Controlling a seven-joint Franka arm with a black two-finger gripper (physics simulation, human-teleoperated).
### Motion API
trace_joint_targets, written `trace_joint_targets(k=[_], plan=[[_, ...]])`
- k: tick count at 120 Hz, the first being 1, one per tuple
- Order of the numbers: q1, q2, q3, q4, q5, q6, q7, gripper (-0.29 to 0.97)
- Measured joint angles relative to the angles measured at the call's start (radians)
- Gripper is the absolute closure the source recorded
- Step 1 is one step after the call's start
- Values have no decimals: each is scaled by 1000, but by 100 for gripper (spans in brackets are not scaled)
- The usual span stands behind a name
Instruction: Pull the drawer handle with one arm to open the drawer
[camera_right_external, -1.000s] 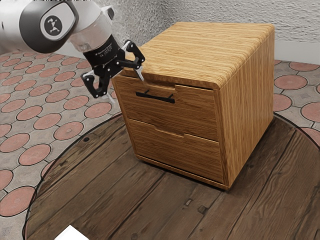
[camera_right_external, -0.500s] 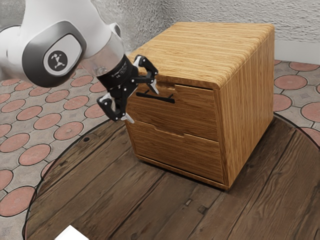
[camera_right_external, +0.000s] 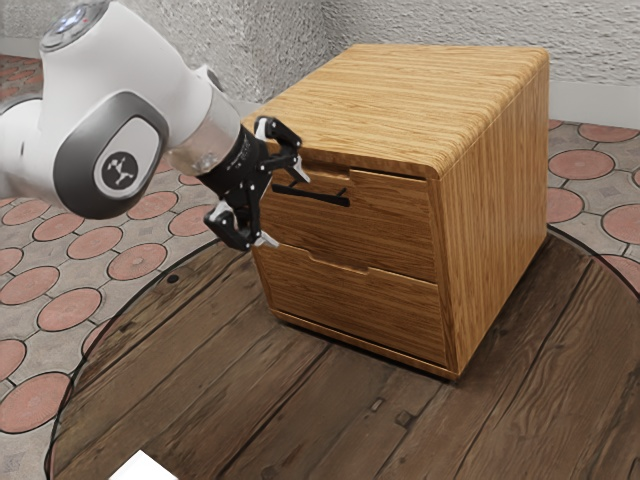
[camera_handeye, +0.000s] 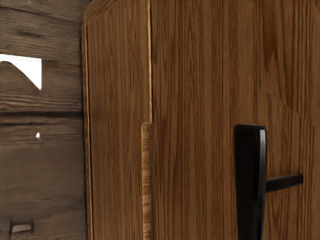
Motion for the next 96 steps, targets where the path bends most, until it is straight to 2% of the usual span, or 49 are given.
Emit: trace_joint_targets(k=[56,96], plan=[[-12,7,-9,-32,-1,39,-68,1],[-4,-23,-16,-51,1,24,-100,42]])
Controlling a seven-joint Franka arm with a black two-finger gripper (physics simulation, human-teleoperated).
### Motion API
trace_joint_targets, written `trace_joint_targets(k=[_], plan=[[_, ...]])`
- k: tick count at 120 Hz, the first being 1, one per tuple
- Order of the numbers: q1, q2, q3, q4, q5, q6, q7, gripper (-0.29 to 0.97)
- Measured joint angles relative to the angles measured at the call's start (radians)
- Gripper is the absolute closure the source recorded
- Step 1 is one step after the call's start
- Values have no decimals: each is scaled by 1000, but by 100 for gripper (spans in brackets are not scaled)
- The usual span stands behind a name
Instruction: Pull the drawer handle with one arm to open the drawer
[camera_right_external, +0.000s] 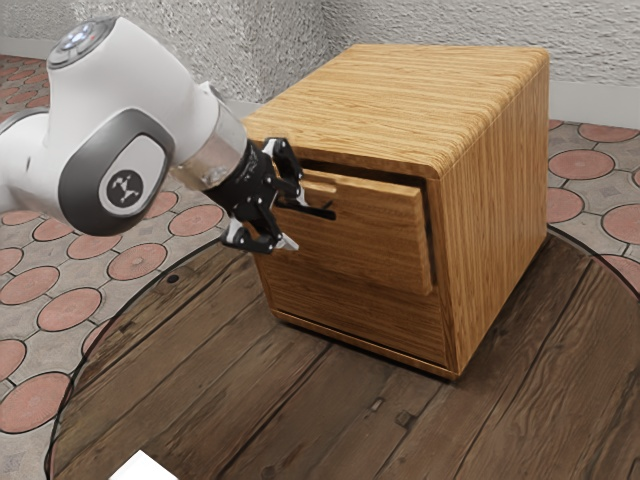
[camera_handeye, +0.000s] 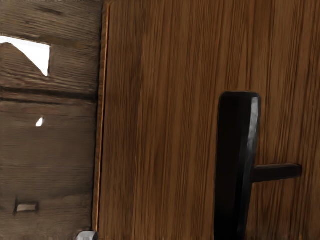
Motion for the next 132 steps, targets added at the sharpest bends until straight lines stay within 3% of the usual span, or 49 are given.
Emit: trace_joint_targets(k=[18,36,71,132], plan=[[12,-55,-4,-23,2,-31,-16,62],[17,-85,-4,-50,4,-61,-32,72],[20,-155,-9,-104,2,-95,-54,78],[109,-348,-130,-234,-2,-164,-84,78]])
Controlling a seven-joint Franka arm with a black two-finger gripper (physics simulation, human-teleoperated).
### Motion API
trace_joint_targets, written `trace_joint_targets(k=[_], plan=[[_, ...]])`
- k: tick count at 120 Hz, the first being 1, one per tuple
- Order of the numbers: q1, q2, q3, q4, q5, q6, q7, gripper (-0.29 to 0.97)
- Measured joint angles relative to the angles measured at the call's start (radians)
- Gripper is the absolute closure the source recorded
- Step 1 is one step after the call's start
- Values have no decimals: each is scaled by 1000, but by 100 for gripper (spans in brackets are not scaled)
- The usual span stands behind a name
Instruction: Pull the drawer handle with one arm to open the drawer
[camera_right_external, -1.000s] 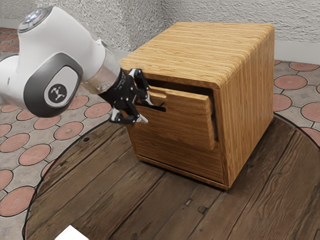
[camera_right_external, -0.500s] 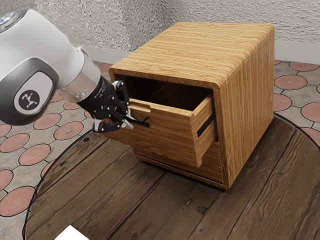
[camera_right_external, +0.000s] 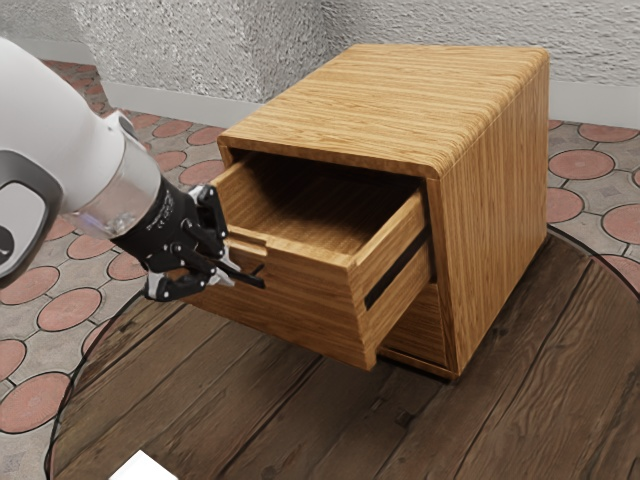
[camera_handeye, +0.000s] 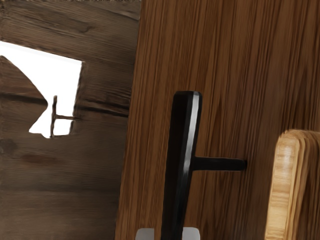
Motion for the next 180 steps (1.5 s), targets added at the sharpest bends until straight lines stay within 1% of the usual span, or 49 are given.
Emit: trace_joint_targets(k=[30,61,82,110,116,130,147,172,180], plan=[[-2,-91,-4,-66,-3,-23,-11,78],[-5,-147,-4,-103,-4,-39,-20,79],[2,-209,-3,-141,-5,-51,-24,78],[2,-224,-5,-151,-7,-64,-28,78],[3,-225,-7,-151,-6,-64,-29,75],[3,-227,-10,-151,-3,-59,-31,63],[14,-229,-35,-145,-1,-54,-33,50],[19,-237,-77,-132,-1,-49,-37,41],[19,-236,-115,-102,-5,-47,-39,39]])
